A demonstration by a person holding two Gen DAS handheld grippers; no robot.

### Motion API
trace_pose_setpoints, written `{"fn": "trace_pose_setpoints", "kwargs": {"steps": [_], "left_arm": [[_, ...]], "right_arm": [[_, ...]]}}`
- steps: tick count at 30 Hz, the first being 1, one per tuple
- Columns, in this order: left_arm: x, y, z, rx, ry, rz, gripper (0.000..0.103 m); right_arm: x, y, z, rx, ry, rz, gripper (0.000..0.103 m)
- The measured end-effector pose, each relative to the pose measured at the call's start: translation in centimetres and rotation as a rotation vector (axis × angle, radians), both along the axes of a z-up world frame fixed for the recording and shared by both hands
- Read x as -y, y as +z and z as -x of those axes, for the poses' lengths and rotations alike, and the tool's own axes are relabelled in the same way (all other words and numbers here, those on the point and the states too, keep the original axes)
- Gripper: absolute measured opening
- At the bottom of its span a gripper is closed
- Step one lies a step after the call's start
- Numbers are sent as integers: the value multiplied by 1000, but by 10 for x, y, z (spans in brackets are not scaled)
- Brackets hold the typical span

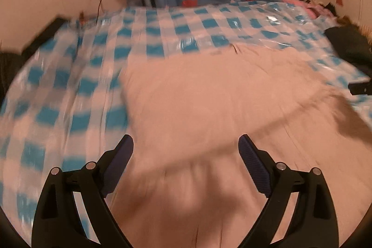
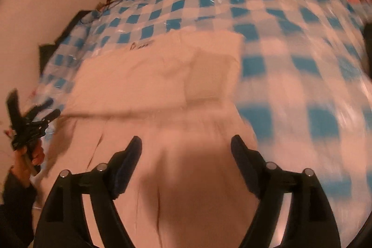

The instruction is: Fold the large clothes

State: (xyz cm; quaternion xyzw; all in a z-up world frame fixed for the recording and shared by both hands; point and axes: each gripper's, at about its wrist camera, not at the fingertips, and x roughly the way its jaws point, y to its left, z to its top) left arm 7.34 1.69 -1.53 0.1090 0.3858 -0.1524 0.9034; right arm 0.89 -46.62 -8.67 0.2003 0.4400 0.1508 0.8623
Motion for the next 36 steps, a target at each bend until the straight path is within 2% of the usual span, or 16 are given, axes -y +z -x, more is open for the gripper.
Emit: {"fn": "trace_pose_setpoints", "kwargs": {"steps": [2,4,7,11,13,16,22,26,30,31,32,33,34,35,36], "left_arm": [[-41,5,27,-82,40,66,88],[-76,4,49,-124,94,113,89],[-132,-12,92,-206,230,162,89],[-162,-40,136,-296,302,198,89],[-169,-52,154,-345,311,245,89],[-177,-74,183,-460,299,384,89],[-174,-85,215,-586,211,592,89],[-175,-88,223,-597,216,655,89],[-179,-96,217,-617,272,699,89],[-181,-97,217,-624,293,707,86],[-181,-99,217,-631,324,700,73],[-182,-98,217,-636,340,679,61],[-181,-99,217,-654,351,645,32],[-184,-99,218,-666,352,660,24],[-189,-96,221,-664,357,686,21]], "right_arm": [[24,-8,34,-38,-34,-71,80],[49,-23,69,-96,-68,-173,80],[70,-44,105,-175,-105,-256,81],[72,-61,136,-226,-103,-371,81],[67,-67,148,-254,-81,-413,81],[57,-70,161,-284,-35,-446,81],[37,-71,184,-333,68,-478,82],[39,-75,192,-333,93,-558,85],[33,-83,191,-344,110,-537,90],[32,-85,190,-343,109,-536,90],[30,-84,191,-341,107,-523,90],[26,-79,191,-331,109,-493,83],[25,-78,194,-323,110,-478,67],[20,-76,196,-329,110,-478,21],[19,-76,198,-330,104,-489,15]]}}
